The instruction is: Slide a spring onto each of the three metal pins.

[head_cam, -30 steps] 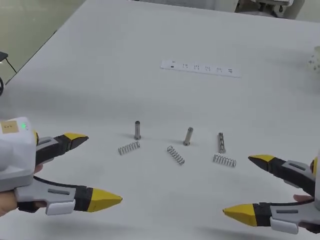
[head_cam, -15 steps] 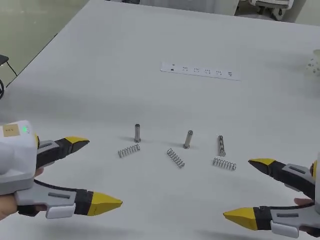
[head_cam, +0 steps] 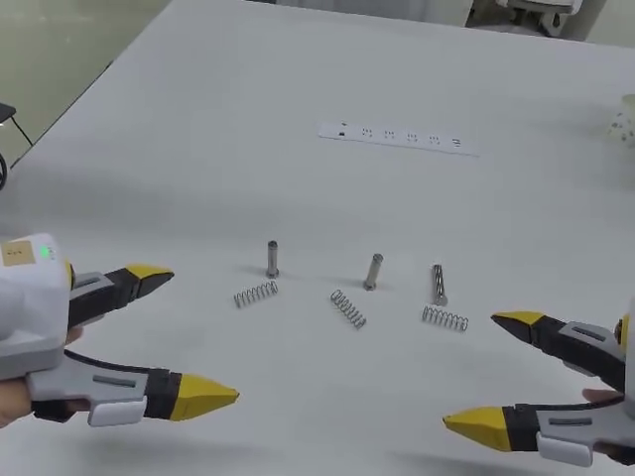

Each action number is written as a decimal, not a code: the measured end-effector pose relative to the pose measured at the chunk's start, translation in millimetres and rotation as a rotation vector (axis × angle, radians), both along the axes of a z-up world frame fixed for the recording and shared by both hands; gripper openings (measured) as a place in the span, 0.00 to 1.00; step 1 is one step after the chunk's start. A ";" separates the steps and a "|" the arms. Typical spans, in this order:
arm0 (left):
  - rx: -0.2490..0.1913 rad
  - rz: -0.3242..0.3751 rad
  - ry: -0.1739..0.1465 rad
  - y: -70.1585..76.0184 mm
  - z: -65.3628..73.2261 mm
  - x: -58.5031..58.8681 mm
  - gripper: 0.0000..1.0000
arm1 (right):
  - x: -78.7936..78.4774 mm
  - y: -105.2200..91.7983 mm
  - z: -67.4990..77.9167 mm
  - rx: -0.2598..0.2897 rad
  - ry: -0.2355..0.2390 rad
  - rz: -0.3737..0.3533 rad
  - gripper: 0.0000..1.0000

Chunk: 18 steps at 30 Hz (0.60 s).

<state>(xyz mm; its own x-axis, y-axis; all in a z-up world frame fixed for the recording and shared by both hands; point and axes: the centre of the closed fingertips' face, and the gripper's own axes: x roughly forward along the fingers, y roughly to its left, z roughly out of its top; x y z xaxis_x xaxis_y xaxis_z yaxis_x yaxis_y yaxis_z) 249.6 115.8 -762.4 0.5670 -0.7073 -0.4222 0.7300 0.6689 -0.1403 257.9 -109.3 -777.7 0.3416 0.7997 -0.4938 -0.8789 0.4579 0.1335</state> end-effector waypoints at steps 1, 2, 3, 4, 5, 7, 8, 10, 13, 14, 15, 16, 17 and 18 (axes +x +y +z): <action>0.002 0.001 -0.002 0.4 0.2 0.3 0.94 | 0.3 0.1 0.2 0.000 -0.002 -0.001 0.86; -0.002 0.004 -0.005 0.4 1.2 0.7 0.94 | 0.7 0.1 0.3 0.000 -0.003 -0.001 0.86; -0.005 0.006 -0.006 0.7 1.8 1.2 0.94 | 1.3 0.2 0.2 0.001 -0.003 -0.002 0.86; -0.008 0.007 -0.007 0.8 2.3 1.6 0.94 | 1.6 0.2 -0.1 0.000 -0.002 -0.002 0.86; -0.012 0.007 -0.008 0.3 3.2 2.0 0.94 | 1.7 0.4 -0.5 -0.001 -0.002 0.000 0.86; -0.008 0.012 -0.014 1.0 3.5 3.7 0.94 | 2.4 0.0 -2.5 -0.009 0.000 0.004 0.86; -0.007 0.012 -0.014 1.1 3.5 3.9 0.94 | 3.0 -0.2 -2.9 -0.012 -0.002 0.005 0.86; -0.009 0.013 -0.014 1.2 3.6 4.5 0.94 | 5.2 -0.9 -3.3 -0.016 -0.001 0.004 0.86; -0.010 0.016 -0.017 1.5 4.3 5.4 0.94 | 7.8 -1.0 -2.4 -0.020 -0.005 0.005 0.85; -0.010 0.016 -0.017 1.5 4.4 5.4 0.94 | 8.9 -1.0 -2.0 -0.020 -0.007 0.006 0.85; -0.010 0.016 -0.016 1.6 4.4 5.4 0.94 | 10.5 -1.3 -1.9 -0.020 -0.009 0.006 0.85; -0.009 0.016 -0.017 1.8 4.4 5.5 0.94 | 11.9 -1.3 -1.7 -0.021 -0.010 0.006 0.85; -0.009 0.017 -0.017 2.0 4.2 5.6 0.94 | 12.6 -1.4 -1.6 -0.022 -0.011 0.007 0.85; -0.009 0.019 -0.015 2.5 3.7 5.6 0.93 | 13.9 -1.3 -1.5 -0.023 -0.012 0.008 0.85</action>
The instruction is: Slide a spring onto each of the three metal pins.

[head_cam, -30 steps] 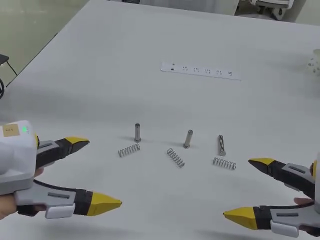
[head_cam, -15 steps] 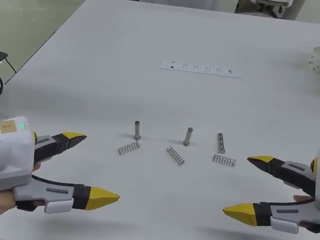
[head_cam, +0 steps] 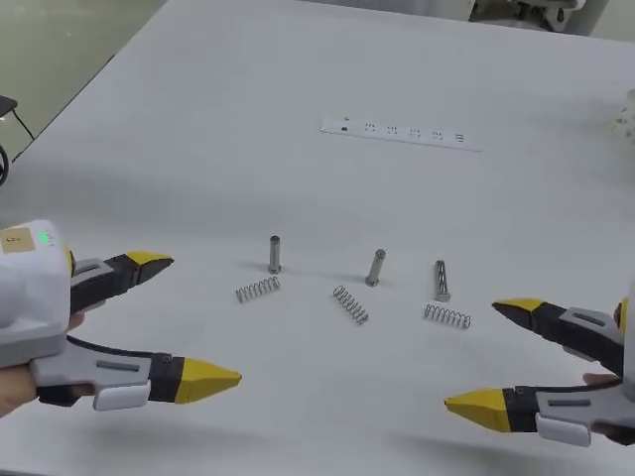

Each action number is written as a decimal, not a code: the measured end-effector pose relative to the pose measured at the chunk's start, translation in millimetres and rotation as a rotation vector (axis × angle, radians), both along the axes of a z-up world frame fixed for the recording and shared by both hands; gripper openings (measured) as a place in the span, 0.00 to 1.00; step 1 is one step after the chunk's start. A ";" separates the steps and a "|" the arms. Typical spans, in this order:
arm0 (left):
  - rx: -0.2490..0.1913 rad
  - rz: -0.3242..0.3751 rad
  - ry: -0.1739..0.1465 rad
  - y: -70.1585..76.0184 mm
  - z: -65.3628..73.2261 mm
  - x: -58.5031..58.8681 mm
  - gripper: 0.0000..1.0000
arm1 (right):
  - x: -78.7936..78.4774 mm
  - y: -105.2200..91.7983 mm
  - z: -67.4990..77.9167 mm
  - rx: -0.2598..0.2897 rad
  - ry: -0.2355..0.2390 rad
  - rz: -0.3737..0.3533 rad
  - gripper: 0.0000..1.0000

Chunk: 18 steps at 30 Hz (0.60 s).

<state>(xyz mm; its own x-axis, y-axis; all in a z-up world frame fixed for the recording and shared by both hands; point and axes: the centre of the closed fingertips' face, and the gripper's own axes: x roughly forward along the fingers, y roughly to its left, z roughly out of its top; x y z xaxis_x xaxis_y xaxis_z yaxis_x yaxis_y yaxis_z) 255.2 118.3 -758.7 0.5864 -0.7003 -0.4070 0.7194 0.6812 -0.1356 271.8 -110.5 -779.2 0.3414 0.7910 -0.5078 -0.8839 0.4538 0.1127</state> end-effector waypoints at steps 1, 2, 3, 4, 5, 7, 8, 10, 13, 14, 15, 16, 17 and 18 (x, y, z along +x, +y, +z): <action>-0.001 0.001 0.001 0.1 -0.2 0.0 0.93 | 0.9 0.1 0.1 -0.002 0.000 0.001 0.85; -0.001 0.000 0.001 0.0 -0.3 -0.3 0.93 | 2.6 0.5 0.8 -0.004 -0.003 0.003 0.85; 0.000 0.000 0.001 0.0 -0.4 -0.4 0.93 | 3.9 0.8 1.4 -0.005 -0.004 0.003 0.84; -0.001 -0.001 0.003 -0.1 -0.6 -0.7 0.93 | 6.7 1.0 2.5 -0.005 -0.008 0.003 0.84; -0.001 -0.001 0.006 -0.2 -1.1 -1.2 0.93 | 9.1 1.2 3.7 -0.005 -0.014 0.002 0.85; 0.002 -0.003 0.006 0.1 -2.0 -1.9 0.93 | 13.8 2.1 6.9 -0.006 -0.021 0.001 0.84; 0.003 -0.002 0.006 0.2 -2.1 -1.9 0.93 | 14.8 2.3 7.5 -0.005 -0.022 0.001 0.84; -0.001 -0.003 0.007 0.5 -1.9 -2.4 0.93 | 21.2 4.2 9.8 -0.004 -0.028 0.000 0.83; 0.003 -0.002 0.008 1.2 -2.3 -2.4 0.93 | 31.3 5.5 10.7 -0.025 -0.042 -0.009 0.81; 0.003 -0.002 0.007 1.3 -2.1 -2.4 0.93 | 34.7 5.4 10.4 -0.031 -0.045 -0.016 0.80; 0.002 -0.002 0.008 1.3 -2.0 -2.4 0.93 | 38.1 4.9 10.0 -0.038 -0.047 -0.022 0.78; 0.000 -0.001 0.009 1.4 -2.0 -2.4 0.93 | 40.8 4.0 9.2 -0.048 -0.043 -0.027 0.75; 0.000 -0.001 0.009 1.5 -2.0 -2.4 0.93 | 44.5 3.7 8.7 -0.057 -0.037 -0.033 0.72; 0.000 -0.001 0.008 1.6 -2.0 -2.5 0.93 | 48.3 4.1 9.1 -0.059 -0.035 -0.040 0.71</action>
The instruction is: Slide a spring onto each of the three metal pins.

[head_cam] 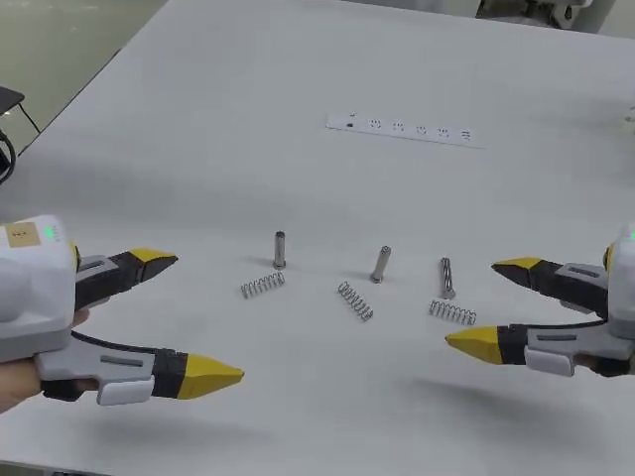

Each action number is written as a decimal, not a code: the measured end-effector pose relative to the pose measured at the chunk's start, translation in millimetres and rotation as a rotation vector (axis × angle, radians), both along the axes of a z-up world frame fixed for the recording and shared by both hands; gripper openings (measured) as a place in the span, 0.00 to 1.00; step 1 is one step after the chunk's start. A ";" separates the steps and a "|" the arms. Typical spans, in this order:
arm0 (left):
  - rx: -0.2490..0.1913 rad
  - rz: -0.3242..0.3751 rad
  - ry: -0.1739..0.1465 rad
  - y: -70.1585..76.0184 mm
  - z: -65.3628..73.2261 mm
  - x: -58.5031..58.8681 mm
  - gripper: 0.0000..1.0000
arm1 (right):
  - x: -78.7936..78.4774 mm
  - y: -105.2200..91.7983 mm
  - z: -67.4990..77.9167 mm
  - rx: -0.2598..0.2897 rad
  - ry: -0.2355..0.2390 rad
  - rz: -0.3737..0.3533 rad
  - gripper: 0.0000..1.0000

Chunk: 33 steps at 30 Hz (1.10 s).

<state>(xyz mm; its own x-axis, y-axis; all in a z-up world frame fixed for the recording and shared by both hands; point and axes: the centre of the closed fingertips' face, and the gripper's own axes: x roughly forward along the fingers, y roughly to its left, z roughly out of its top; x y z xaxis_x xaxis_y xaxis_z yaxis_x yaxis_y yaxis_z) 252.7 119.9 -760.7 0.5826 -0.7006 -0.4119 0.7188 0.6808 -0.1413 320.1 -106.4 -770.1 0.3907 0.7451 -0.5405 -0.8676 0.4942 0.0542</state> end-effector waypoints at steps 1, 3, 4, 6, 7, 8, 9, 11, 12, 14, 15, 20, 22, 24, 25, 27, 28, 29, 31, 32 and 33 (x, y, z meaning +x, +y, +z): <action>0.000 0.000 0.000 0.0 -0.1 0.0 0.92 | 2.1 0.6 0.7 0.002 -0.001 -0.003 0.71; 0.000 0.000 0.001 0.2 -0.3 -0.3 0.92 | 6.5 1.7 2.1 0.006 0.001 -0.011 0.70; 0.000 0.000 0.001 0.4 -0.5 -0.4 0.92 | 9.9 2.5 3.1 0.008 0.006 -0.019 0.69; 0.000 0.002 0.001 1.1 -0.7 -0.4 0.92 | 15.7 3.5 4.6 0.009 0.011 -0.032 0.65; 0.000 0.003 0.002 1.4 -0.9 -0.3 0.92 | 18.3 3.8 5.0 0.010 0.015 -0.040 0.64; 0.000 0.004 0.003 1.7 -1.1 -0.3 0.92 | 20.9 4.1 5.3 0.011 0.017 -0.047 0.63; 0.002 0.006 0.003 2.4 -1.5 -0.2 0.92 | 24.2 4.6 5.7 0.010 0.018 -0.055 0.63; 0.004 0.007 0.004 2.9 -1.9 -0.2 0.92 | 29.1 5.0 4.6 0.004 0.026 -0.064 0.60; 0.003 0.006 0.004 2.9 -1.7 -0.3 0.92 | 31.2 4.6 3.8 -0.002 0.028 -0.070 0.59; 0.002 0.006 0.003 2.6 -1.3 -0.4 0.92 | 36.1 3.7 0.7 -0.013 0.039 -0.085 0.59; 0.003 0.005 0.003 2.6 -1.2 -0.5 0.92 | 37.8 2.9 -1.3 -0.021 0.050 -0.093 0.57; 0.002 0.005 0.003 2.3 -0.7 0.4 0.91 | 49.3 -3.2 -15.7 -0.077 0.123 -0.149 0.49; 0.002 0.005 0.001 1.8 -0.3 0.7 0.91 | 55.0 -4.7 -19.3 -0.086 0.140 -0.172 0.46; 0.003 0.005 0.002 1.7 -0.9 0.6 0.91 | 59.0 -4.9 -21.5 -0.089 0.156 -0.186 0.44; 0.004 0.004 0.004 1.9 -1.2 0.3 0.91 | 61.8 -6.0 -23.5 -0.094 0.173 -0.204 0.42; 0.008 0.002 0.008 2.0 -2.0 -0.7 0.90 | 67.2 -7.3 -25.8 -0.095 0.191 -0.232 0.38; 0.008 0.002 0.008 2.0 -2.2 -0.9 0.90 | 68.2 -8.4 -27.5 -0.094 0.212 -0.251 0.37; 0.006 0.002 0.009 1.9 -2.1 -1.3 0.90 | 70.2 -10.0 -30.1 -0.092 0.239 -0.278 0.33; 0.005 0.004 0.010 2.3 -2.0 -1.3 0.90 | 72.9 -11.9 -33.4 -0.098 0.256 -0.293 0.28; 0.005 0.005 0.009 2.6 -1.9 -1.3 0.90 | 74.5 -12.9 -35.3 -0.100 0.265 -0.307 0.26; 0.005 0.007 0.008 3.1 -1.6 -1.3 0.90 | 75.6 -13.1 -37.4 -0.097 0.282 -0.321 0.24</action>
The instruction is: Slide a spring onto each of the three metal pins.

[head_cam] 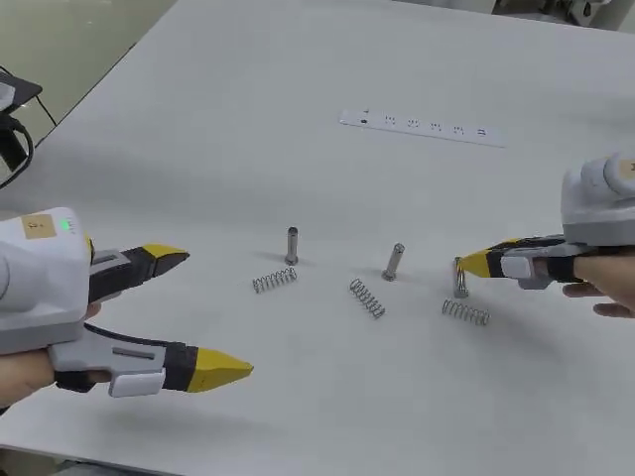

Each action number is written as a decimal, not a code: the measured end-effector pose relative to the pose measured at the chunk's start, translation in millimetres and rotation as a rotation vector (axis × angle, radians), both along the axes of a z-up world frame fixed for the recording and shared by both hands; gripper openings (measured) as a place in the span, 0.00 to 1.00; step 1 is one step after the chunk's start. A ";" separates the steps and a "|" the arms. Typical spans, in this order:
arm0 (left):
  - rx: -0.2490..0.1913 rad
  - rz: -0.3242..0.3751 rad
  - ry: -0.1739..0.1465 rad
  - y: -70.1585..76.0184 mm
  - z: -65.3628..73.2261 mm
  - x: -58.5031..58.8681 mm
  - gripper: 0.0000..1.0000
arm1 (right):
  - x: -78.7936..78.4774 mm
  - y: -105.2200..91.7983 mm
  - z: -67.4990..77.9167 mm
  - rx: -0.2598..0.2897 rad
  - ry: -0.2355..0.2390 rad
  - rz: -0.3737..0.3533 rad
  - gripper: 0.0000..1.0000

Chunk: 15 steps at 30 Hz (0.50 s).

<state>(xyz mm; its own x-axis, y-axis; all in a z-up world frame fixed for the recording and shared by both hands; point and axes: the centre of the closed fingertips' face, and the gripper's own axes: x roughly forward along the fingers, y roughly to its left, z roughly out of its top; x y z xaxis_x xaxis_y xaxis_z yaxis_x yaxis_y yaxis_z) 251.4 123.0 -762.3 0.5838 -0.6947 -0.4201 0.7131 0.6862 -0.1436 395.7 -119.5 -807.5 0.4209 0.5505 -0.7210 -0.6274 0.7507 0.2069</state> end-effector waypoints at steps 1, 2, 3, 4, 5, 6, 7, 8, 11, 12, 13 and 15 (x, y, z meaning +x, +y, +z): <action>-0.001 0.001 0.000 0.2 0.2 0.0 0.90 | 0.1 1.2 -1.3 0.013 0.018 -0.011 0.24; -0.001 0.001 -0.001 0.4 0.5 0.0 0.89 | 0.5 1.5 -3.4 0.026 0.052 -0.043 0.22; -0.001 0.002 -0.001 0.5 0.6 0.1 0.90 | 2.7 1.8 -4.0 0.032 0.055 -0.050 0.21; -0.001 0.003 -0.002 0.6 0.7 0.3 0.90 | 5.1 2.2 -5.3 0.033 0.060 -0.058 0.19; -0.001 0.003 -0.002 0.6 0.6 0.3 0.89 | 5.4 2.0 -6.2 0.031 0.067 -0.064 0.19; 0.001 0.003 -0.001 0.7 0.2 0.4 0.89 | 8.0 1.0 -8.9 0.016 0.069 -0.076 0.19; 0.001 0.004 0.000 0.5 0.0 0.4 0.89 | 9.1 -0.6 -12.7 -0.008 0.078 -0.081 0.18; 0.000 0.004 -0.001 0.4 0.0 0.6 0.89 | 9.9 -1.6 -15.4 -0.022 0.085 -0.083 0.18; -0.002 0.002 -0.001 -0.7 0.4 0.4 0.89 | 13.5 -3.3 -20.4 -0.042 0.100 -0.098 0.16; 0.000 0.001 0.000 -0.8 0.1 0.2 0.89 | 14.1 -3.7 -21.8 -0.044 0.114 -0.109 0.15; 0.001 0.001 0.001 -0.6 -0.1 0.0 0.88 | 14.9 -3.4 -22.1 -0.042 0.117 -0.113 0.15; 0.002 0.003 0.003 0.4 -0.9 -0.1 0.88 | 15.4 -1.5 -23.2 -0.036 0.130 -0.120 0.14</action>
